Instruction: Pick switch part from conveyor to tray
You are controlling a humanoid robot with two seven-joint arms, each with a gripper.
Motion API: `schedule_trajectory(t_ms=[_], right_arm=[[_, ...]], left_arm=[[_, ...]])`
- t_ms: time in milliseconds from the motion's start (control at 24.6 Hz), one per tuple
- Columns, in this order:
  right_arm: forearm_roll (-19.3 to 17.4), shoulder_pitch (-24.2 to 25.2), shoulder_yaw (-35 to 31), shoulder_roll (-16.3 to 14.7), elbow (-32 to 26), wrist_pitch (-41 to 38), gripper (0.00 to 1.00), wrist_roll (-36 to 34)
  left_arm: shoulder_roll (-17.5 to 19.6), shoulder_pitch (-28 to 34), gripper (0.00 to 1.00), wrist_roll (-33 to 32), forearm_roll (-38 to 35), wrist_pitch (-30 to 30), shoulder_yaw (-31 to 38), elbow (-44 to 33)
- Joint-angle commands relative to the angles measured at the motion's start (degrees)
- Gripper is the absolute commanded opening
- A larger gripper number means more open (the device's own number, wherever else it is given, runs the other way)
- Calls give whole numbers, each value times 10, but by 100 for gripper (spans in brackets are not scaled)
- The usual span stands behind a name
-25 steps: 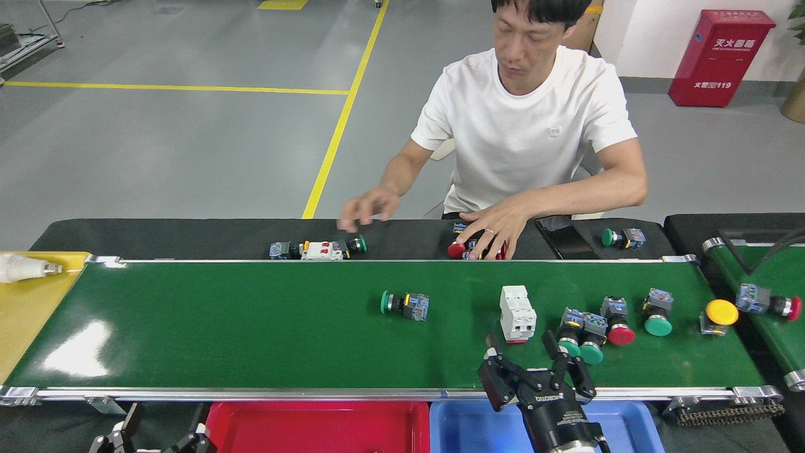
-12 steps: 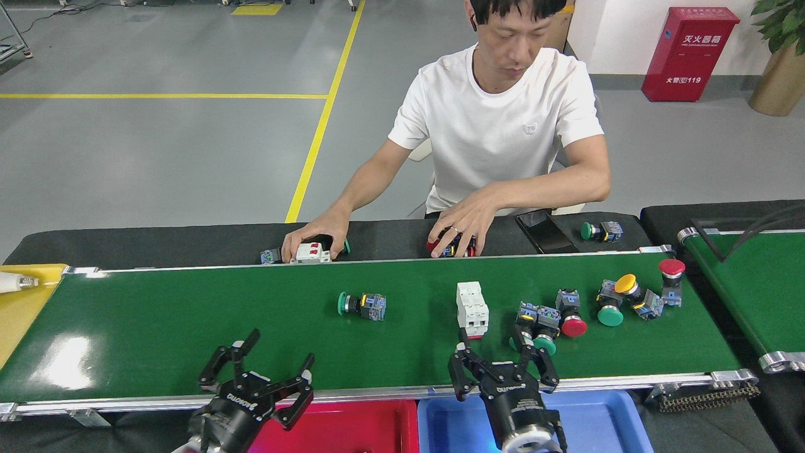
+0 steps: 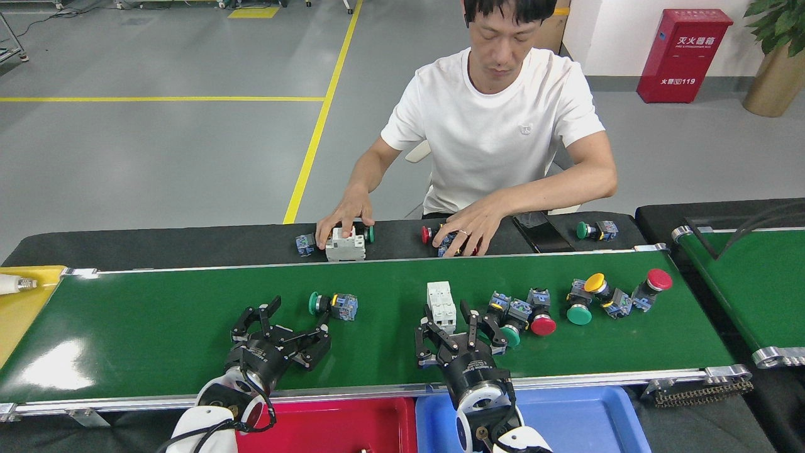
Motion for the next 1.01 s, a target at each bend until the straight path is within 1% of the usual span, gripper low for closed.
schedule_trajectory(t_ms=[0, 81, 122, 162, 203, 244, 325, 365, 406, 446, 487, 528, 568, 609, 649, 690, 731, 771, 812, 852, 893, 974], right_arm=[[-1, -10, -1, -1, -12, -27, 5, -5], [-14, -1, -2, -3, -49, -44, 5, -5], [-28, 12, -4, -11, -86, -57, 5, -3], [-45, 26, -5, -31, -127, -77, 5, 2], [-61, 36, -6, -48, -160, -91, 6, 6], [-84, 53, -6, -70, -199, -107, 6, 14], [-127, 100, -6, -120, -263, -150, 7, 21], [-138, 116, -6, -140, -279, -174, 7, 22], [-150, 140, -7, -166, -287, -214, 8, 21], [-160, 157, -15, -186, -286, -260, 8, 19], [-169, 179, -38, -200, -286, -313, 10, 17], [-173, 201, -58, -203, -286, -349, 12, 17], [-182, 238, -100, -205, -286, -415, 13, 17], [-188, 257, -133, -204, -286, -461, 13, 17], [-199, 279, -181, -202, -285, -525, 14, 18], [-206, 299, -223, -200, -283, -573, 15, 22], [-207, 308, -246, -197, -280, -573, 17, 23], [-207, 311, -258, -193, -275, -573, 23, 23], [-207, 311, -258, -187, -269, -573, 41, 24], [-206, 311, -260, -181, -267, -573, 78, 31], [-207, 314, -263, -175, -269, -573, 95, 50], [-209, 314, -279, -171, -267, -573, 96, 73]], left_arm=[[1, -18, 100, 9, -1, 9, -8, 4], [1, -32, 100, 11, -1, 23, -21, 23], [2, -39, 100, 14, -1, 30, -24, 33], [2, -43, 98, 20, -1, 33, -25, 42], [3, -46, 91, 24, -1, 33, -25, 48], [5, -49, 81, 25, -1, 34, -25, 55], [7, -55, 74, 26, 0, 34, -21, 72], [10, -56, 67, 29, 2, 32, -20, 77], [13, -55, 52, 41, 4, 30, -19, 80], [13, -52, 40, 60, 4, 31, -19, 81], [15, -47, 26, 72, 6, 26, -17, 79], [19, -44, 17, 74, 8, 24, -13, 77], [29, -39, 7, 75, 12, 22, -6, 73], [31, -35, 7, 75, 18, 17, -2, 68], [34, -29, 6, 75, 32, 11, 1, 53], [36, -15, 6, 75, 46, 2, 6, 29], [42, 1, 6, 75, 50, -2, 9, 6], [50, 21, 6, 75, 53, -6, 15, -28], [56, 41, 6, 75, 54, -8, 22, -63], [57, 62, 6, 75, 55, -11, 29, -92], [59, 91, 6, 75, 56, -17, 41, -128], [64, 156, 7, 74, 55, -38, 76, -197]])
